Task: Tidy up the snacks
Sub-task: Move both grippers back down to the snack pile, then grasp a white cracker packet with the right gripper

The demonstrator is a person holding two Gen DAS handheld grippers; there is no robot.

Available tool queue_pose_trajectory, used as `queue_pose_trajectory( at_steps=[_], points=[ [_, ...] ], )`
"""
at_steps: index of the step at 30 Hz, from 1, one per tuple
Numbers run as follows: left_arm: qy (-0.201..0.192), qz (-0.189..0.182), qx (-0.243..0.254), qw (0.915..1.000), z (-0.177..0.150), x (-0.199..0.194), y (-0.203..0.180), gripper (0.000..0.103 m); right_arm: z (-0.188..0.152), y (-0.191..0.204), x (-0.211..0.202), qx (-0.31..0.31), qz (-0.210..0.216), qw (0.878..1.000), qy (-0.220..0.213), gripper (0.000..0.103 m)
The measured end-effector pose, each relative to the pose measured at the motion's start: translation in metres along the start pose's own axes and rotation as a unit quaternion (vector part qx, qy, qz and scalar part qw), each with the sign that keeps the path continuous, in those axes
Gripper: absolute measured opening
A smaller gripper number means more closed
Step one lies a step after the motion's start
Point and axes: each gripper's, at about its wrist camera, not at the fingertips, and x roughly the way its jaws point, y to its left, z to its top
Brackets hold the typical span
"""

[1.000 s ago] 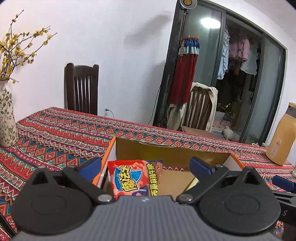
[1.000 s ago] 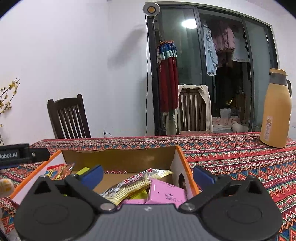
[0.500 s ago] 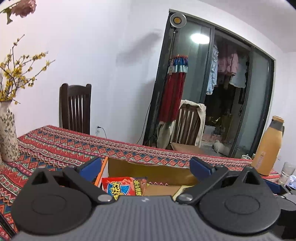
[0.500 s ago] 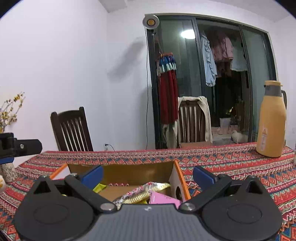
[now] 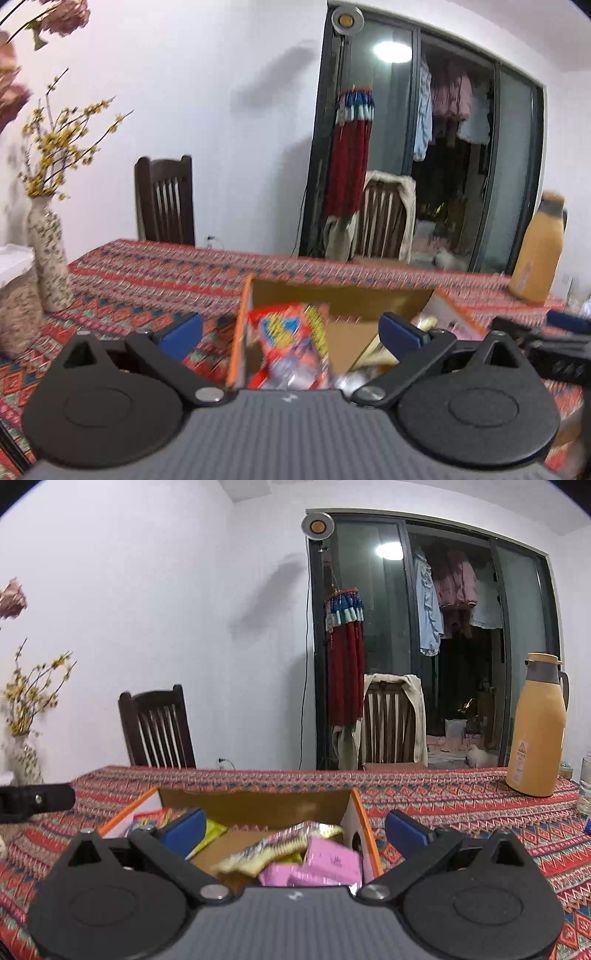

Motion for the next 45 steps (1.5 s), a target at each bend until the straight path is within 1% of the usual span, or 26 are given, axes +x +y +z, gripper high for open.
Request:
queue_pose_trajectory(
  at_steps=[6,10,13,16,21,24,28,37,42,45],
  points=[
    [0.042,0.021,0.017,0.9988,-0.033,-0.006,0.026,0.103,-0.027,0.006,-0.017,-0.012,0.005,0.999,0.031,0.103],
    [0.063,0.021,0.031,0.9973,-0.054,-0.008,0.033,0.103,-0.049,0.009,-0.025,-0.017,0.008,0.998,0.058,0.103],
    [0.072,0.016,0.026,0.9970,-0.069,-0.007,0.038,0.103,-0.065,0.011,-0.026,-0.019,0.003,0.997,0.076,0.103],
    [0.068,0.021,0.027,0.9971,-0.079,-0.004,0.038,0.103,-0.075,0.011,-0.023,-0.017,-0.004,0.996,0.089,0.103],
    [0.042,0.012,0.015,0.9989,-0.079,-0.012,0.044,0.103,-0.084,0.007,-0.020,-0.007,-0.008,0.996,0.090,0.103],
    [0.032,0.019,-0.002,0.9993,-0.077,-0.015,0.049,0.103,-0.084,0.007,-0.018,-0.004,-0.008,0.996,0.089,0.103],
    [0.039,0.020,-0.019,0.9989,-0.075,-0.013,0.055,0.103,-0.086,0.010,-0.018,-0.009,-0.009,0.996,0.089,0.103],
    [0.038,0.024,-0.017,0.9988,-0.077,-0.014,0.055,0.103,-0.088,0.011,-0.019,-0.015,-0.008,0.996,0.092,0.103],
    [0.040,0.023,-0.021,0.9987,-0.077,-0.014,0.056,0.103,-0.090,0.014,-0.017,-0.023,0.000,0.994,0.102,0.103],
    [0.044,0.020,-0.025,0.9985,-0.077,-0.012,0.058,0.103,-0.087,0.016,-0.019,-0.012,0.017,0.994,0.112,0.103]
  ],
)
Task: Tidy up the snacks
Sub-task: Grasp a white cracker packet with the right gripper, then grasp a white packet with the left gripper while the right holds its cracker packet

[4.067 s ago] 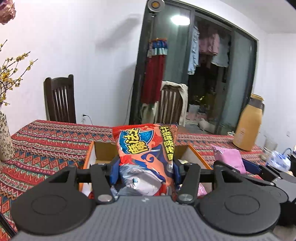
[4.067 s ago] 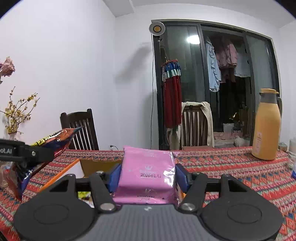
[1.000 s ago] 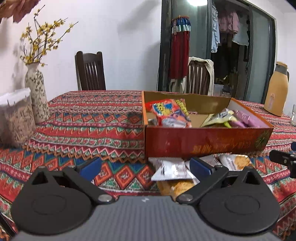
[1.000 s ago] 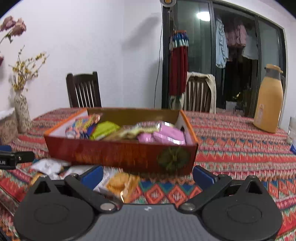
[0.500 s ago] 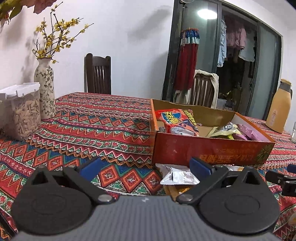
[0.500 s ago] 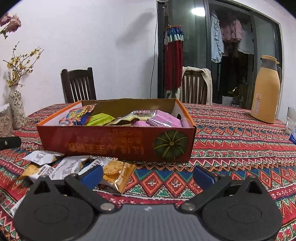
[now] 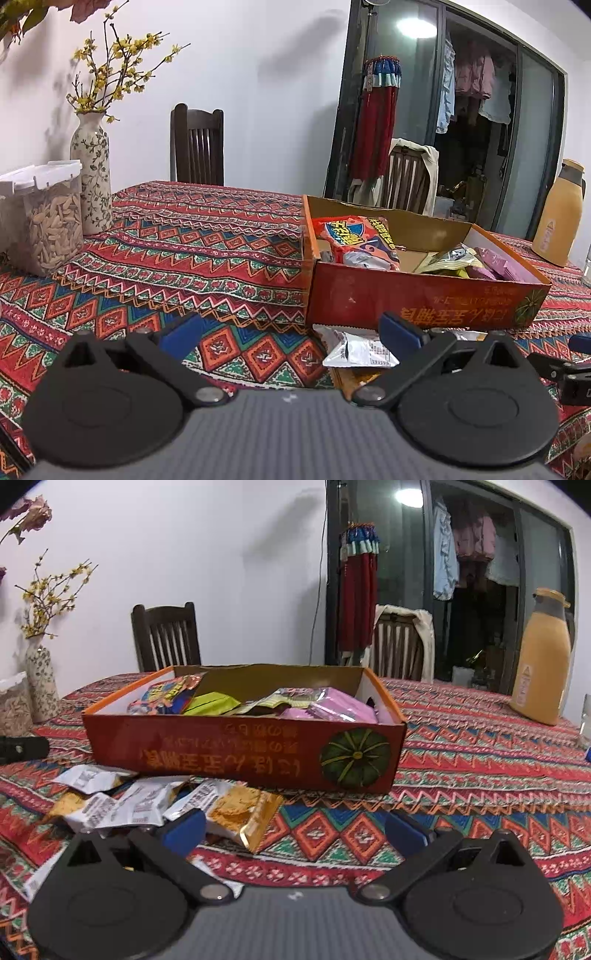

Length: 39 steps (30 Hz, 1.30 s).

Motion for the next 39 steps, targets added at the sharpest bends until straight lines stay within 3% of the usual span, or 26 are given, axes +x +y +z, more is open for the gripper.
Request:
queue_pose_trajectory(
  at_steps=[4,9,22,24,26,33,35,39],
  points=[
    [0.002,-0.005,-0.008,1.0000,0.000,0.001,0.003,0.103,0.003,0.012,-0.009,0.004,0.031,0.999,0.004,0.103],
    [-0.001,-0.009,-0.007,0.9999,0.000,-0.001,0.003,0.103,-0.004,0.035,-0.010,-0.015,0.040,0.999,0.023,0.103],
    [-0.013,-0.030,-0.009,0.9994,-0.003,-0.010,0.004,0.103,-0.010,0.049,0.014,0.005,-0.014,0.997,0.078,0.103],
    [-0.016,-0.032,-0.010,0.9993,-0.003,-0.012,0.004,0.103,-0.010,0.047,0.015,0.012,-0.009,0.997,0.079,0.096],
    [-0.018,-0.034,-0.010,0.9992,-0.004,-0.013,0.004,0.103,-0.011,0.046,0.017,0.013,-0.008,0.996,0.085,0.081],
    [-0.017,-0.035,-0.012,0.9992,-0.004,-0.014,0.004,0.103,-0.011,0.048,0.014,0.009,0.006,0.997,0.076,0.062],
    [-0.015,-0.034,-0.012,0.9993,-0.004,-0.013,0.004,0.103,-0.011,0.048,0.012,0.006,0.008,0.997,0.074,0.046],
    [-0.012,-0.029,-0.011,0.9994,-0.004,-0.011,0.004,0.103,-0.012,0.048,0.006,0.004,0.014,0.998,0.065,0.042]
  ],
)
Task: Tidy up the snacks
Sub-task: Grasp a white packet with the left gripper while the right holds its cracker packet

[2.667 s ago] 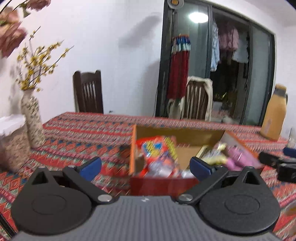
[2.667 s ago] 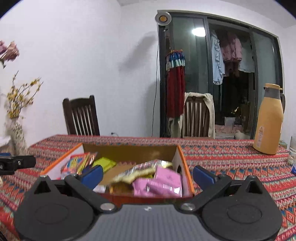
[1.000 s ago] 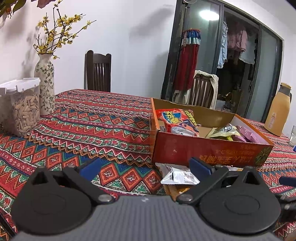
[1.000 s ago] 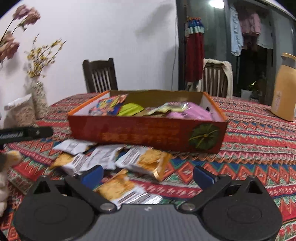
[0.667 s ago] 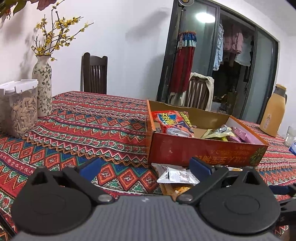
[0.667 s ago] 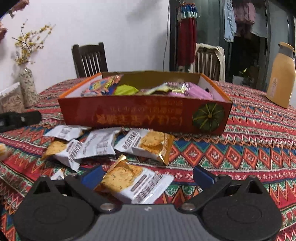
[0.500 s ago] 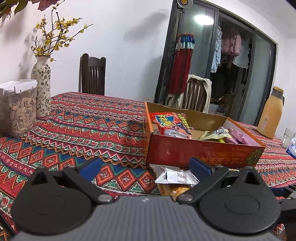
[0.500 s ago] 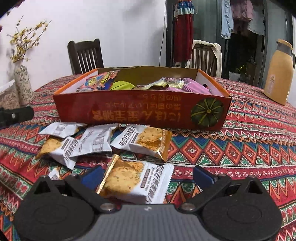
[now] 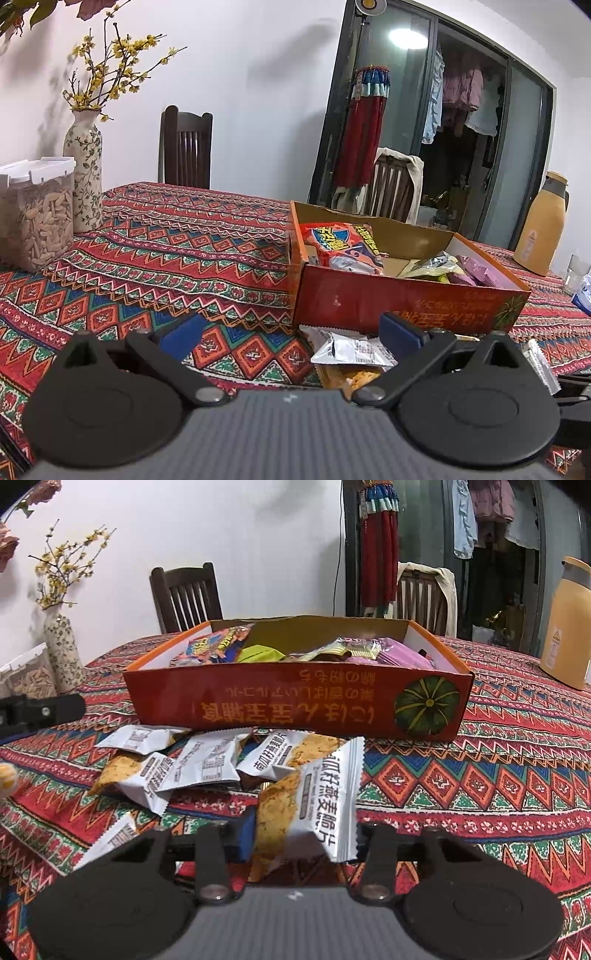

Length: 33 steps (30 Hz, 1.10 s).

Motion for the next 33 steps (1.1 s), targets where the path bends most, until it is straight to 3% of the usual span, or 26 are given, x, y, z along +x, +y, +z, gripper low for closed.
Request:
queue_pose_trajectory(
  at_steps=[9,14,21,33],
  points=[
    [0.010,0.011,0.003,0.9999,0.000,0.005,-0.001,0.103,-0.005,-0.009,-0.022,0.009,0.011,0.999,-0.034,0.025],
    [0.018,0.019,0.005,0.9996,0.007,0.003,-0.003,0.103,-0.010,-0.019,-0.037,0.019,0.020,0.998,-0.056,0.024],
    [0.021,-0.003,0.017,0.9996,0.013,-0.017,-0.023,0.103,-0.012,-0.036,-0.052,0.041,0.024,0.996,-0.079,0.024],
    [0.086,-0.027,0.033,0.9954,-0.007,-0.020,-0.065,0.103,-0.024,-0.065,-0.066,0.067,0.029,0.993,-0.098,0.024]
  ],
)
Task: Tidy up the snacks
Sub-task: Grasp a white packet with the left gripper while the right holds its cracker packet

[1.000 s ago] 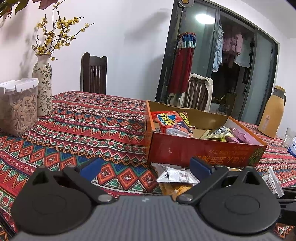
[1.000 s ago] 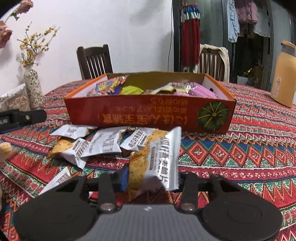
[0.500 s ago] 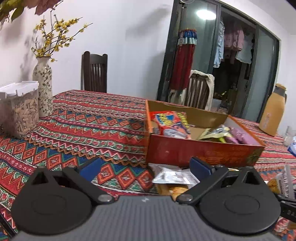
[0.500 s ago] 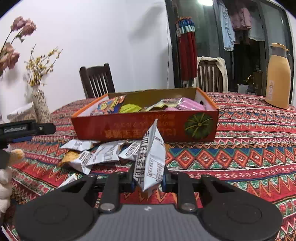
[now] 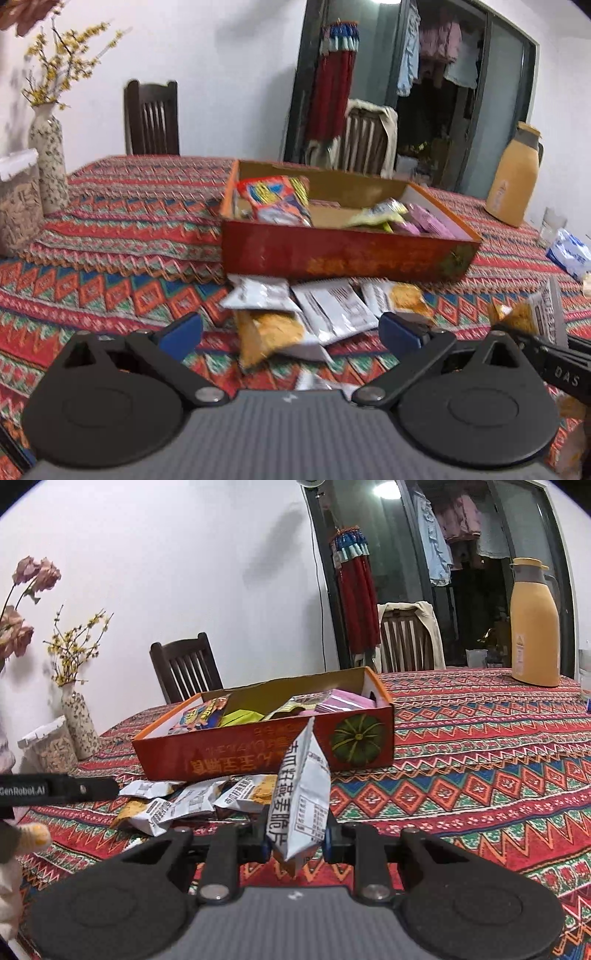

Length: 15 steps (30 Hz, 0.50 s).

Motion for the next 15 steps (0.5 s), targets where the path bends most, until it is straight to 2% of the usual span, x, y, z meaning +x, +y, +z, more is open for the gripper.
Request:
queue_pose_trajectory(
  at_steps=[15],
  points=[
    [0.077,0.005,0.022,0.9968,-0.032,0.024,-0.036,0.103,-0.011,-0.019,-0.009,0.019,0.017,1.000,-0.006,0.024]
  ],
)
